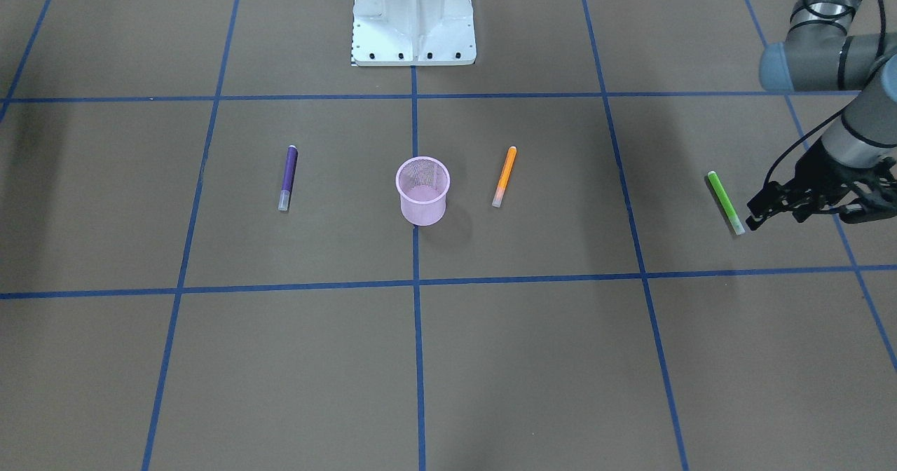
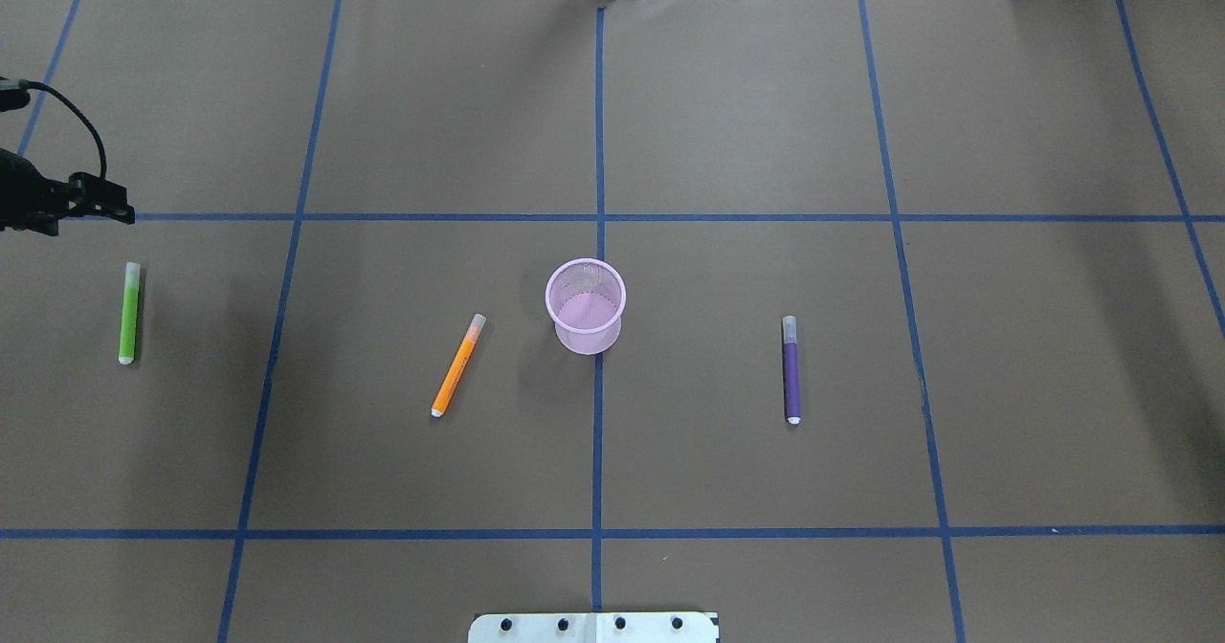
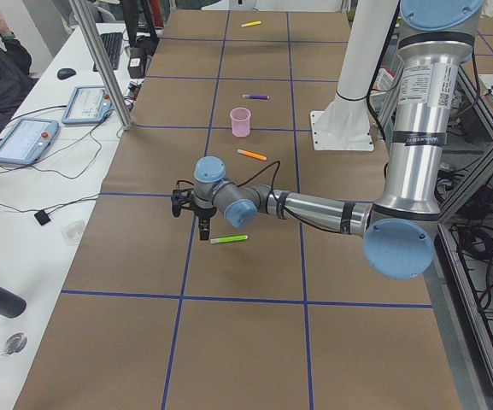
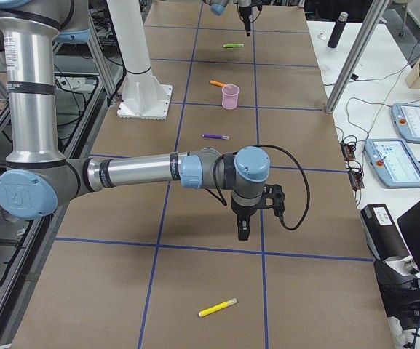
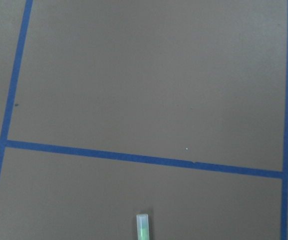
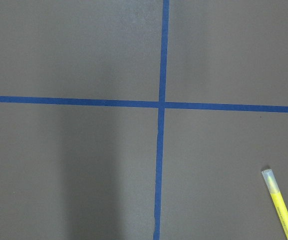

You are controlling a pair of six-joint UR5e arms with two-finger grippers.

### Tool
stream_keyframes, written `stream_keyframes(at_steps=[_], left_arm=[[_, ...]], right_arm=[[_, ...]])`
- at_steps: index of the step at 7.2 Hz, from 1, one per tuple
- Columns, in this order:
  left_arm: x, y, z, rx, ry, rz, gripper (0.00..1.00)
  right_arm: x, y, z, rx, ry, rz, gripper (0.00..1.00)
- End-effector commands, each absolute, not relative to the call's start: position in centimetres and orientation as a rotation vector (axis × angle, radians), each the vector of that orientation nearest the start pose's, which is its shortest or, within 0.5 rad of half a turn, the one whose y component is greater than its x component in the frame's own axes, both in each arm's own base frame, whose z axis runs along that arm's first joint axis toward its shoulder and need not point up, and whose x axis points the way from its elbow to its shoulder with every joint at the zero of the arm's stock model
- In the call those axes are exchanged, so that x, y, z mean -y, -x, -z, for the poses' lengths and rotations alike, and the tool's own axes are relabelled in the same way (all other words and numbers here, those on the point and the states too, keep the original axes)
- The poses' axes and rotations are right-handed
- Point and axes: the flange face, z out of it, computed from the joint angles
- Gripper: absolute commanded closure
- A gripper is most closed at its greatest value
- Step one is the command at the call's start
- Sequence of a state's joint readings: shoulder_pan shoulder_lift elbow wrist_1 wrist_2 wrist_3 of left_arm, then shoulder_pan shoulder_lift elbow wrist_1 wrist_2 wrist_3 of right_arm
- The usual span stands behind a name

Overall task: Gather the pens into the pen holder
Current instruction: 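Lower the left gripper onto the green marker and grasp it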

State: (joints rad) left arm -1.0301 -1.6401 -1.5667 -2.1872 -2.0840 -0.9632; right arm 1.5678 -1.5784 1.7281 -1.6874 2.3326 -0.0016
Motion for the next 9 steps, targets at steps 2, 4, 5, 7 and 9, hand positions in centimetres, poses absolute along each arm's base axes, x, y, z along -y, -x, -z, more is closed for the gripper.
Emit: stream_keyframes(at_steps=[2,4,5,7,9], left_arm=[[49.9,-25.6,-59.6,-0.767,-0.122,0.207,0.0],[49.6,-26.0,-59.6,-0.769,-0.117,0.191,0.07],[49.6,-26.1,-59.7,-0.768,-0.115,0.19,0.18],[49.2,-25.9,-60.4,-0.758,-0.107,0.188,0.31],[49.2,-25.8,-60.5,-0.757,-0.106,0.188,0.41]], right_arm=[[48.7,-6.3,-59.8,0.765,-0.028,0.015,0.0],[48.7,-6.2,-59.8,0.773,-0.027,0.014,0.0],[48.8,-6.2,-59.8,0.772,-0.028,0.015,0.0],[48.8,-6.2,-59.8,0.772,-0.028,0.015,0.0],[48.8,-6.2,-59.8,0.772,-0.028,0.015,0.0]])
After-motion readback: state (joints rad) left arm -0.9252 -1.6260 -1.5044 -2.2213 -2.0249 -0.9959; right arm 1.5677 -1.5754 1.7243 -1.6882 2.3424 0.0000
